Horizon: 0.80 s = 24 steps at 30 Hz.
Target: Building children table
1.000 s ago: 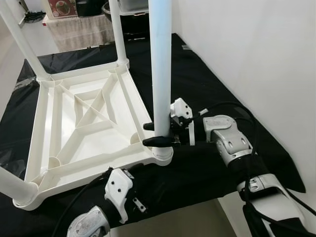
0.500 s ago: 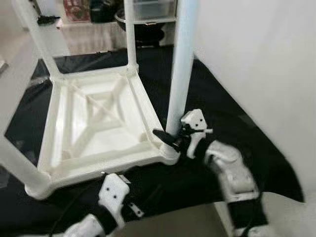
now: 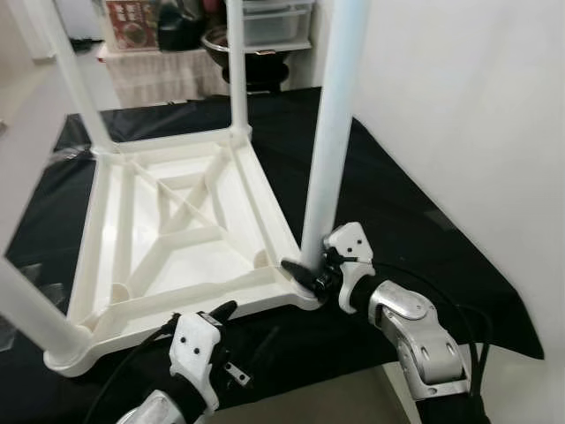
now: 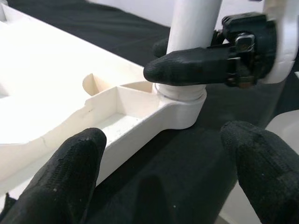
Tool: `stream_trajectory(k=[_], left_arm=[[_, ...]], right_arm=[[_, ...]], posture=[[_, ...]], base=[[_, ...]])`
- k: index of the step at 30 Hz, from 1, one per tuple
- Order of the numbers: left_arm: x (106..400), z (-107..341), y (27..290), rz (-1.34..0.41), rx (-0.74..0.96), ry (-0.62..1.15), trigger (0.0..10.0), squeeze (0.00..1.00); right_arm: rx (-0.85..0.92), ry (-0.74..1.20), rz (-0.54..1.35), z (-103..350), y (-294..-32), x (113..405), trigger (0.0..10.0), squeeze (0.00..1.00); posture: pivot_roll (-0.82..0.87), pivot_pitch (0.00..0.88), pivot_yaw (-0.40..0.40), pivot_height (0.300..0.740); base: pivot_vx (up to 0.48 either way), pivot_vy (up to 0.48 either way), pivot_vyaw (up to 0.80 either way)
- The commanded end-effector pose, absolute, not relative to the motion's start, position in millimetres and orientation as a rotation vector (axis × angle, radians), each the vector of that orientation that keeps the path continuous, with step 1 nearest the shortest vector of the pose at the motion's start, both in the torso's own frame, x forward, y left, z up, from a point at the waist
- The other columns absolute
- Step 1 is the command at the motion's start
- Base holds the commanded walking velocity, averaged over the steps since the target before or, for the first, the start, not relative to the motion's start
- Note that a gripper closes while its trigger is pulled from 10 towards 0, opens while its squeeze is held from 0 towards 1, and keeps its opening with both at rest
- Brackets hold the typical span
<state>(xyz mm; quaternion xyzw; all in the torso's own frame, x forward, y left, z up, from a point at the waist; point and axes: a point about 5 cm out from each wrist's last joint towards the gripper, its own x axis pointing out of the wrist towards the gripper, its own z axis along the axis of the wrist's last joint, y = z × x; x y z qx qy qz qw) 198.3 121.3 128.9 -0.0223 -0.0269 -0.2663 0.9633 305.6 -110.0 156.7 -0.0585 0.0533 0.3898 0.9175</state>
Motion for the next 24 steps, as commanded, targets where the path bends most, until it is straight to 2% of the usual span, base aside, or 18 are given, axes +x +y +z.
stream_trajectory(k=[1, 2, 3, 4, 6, 10, 13, 14, 18, 24], left_arm=[[197.7, 123.8, 120.6, -0.532, -0.051, -0.023, 10.0, 0.0], [198.6, 124.1, 119.0, -0.541, -0.045, -0.025, 10.0, 0.0], [198.6, 124.1, 119.0, -0.541, -0.045, -0.025, 10.0, 0.0], [199.1, 123.9, 118.0, -0.545, -0.043, -0.025, 10.0, 0.0], [199.4, 123.8, 117.4, -0.547, -0.042, -0.025, 10.0, 0.0], [200.7, 123.6, 115.5, -0.553, -0.046, -0.024, 10.0, 0.0], [201.0, 123.7, 115.1, -0.553, -0.047, -0.024, 10.0, 0.0], [201.2, 123.4, 114.5, -0.555, -0.047, -0.021, 10.0, 0.0], [201.0, 123.2, 114.0, -0.557, -0.047, -0.018, 10.0, 0.0], [200.7, 123.2, 113.1, -0.56, -0.048, -0.016, 10.0, 0.0]], right_arm=[[-0.118, 0.019, 0.985, 175.3, -102.1, 302.4, 10.0, 1.0], [-0.147, -0.002, 1.068, 182.2, -103.7, 306.4, 10.0, 0.6], [-0.147, -0.002, 1.068, 182.2, -103.7, 306.4, 10.0, 0.6], [-0.168, -0.009, 1.113, 183.5, -103.3, 308.0, 10.0, 0.0], [-0.183, -0.014, 1.146, 184.2, -102.9, 309.0, 10.0, 0.0], [-0.215, 0.002, 1.331, 189.3, -99.6, 316.4, 10.0, 0.0], [-0.216, 0.008, 1.368, 190.6, -99.5, 317.9, 10.0, 0.0], [-0.226, 0.036, 1.443, 195.1, -97.0, 326.9, 0.0, 0.0], [-0.212, 0.043, 1.507, 200.9, -95.0, 334.6, 0.0, 0.0], [-0.216, 0.04, 1.502, 200.0, -96.6, 340.2, 0.0, 0.0]], posture=[[0.03, 0.185, -0.024, 0.74], [0.03, 0.183, -0.028, 0.74], [0.03, 0.183, -0.028, 0.74], [0.04, 0.175, -0.033, 0.74], [0.04, 0.175, -0.033, 0.74], [0.04, 0.172, -0.032, 0.74], [0.04, 0.172, -0.032, 0.74], [0.05, 0.17, -0.029, 0.74], [0.05, 0.169, -0.03, 0.74], [0.05, 0.171, -0.03, 0.74]], base=[[0.0, 0.0, 0.0], [0.0, 0.0, 0.0], [0.0, 0.0, 0.0], [0.0, 0.0, 0.0], [0.0, 0.0, 0.0], [0.0, 0.0, 0.0], [0.0, 0.0, 0.0], [0.0, 0.0, 0.0], [0.0, 0.0, 0.0], [0.0, 0.0, 0.0]])
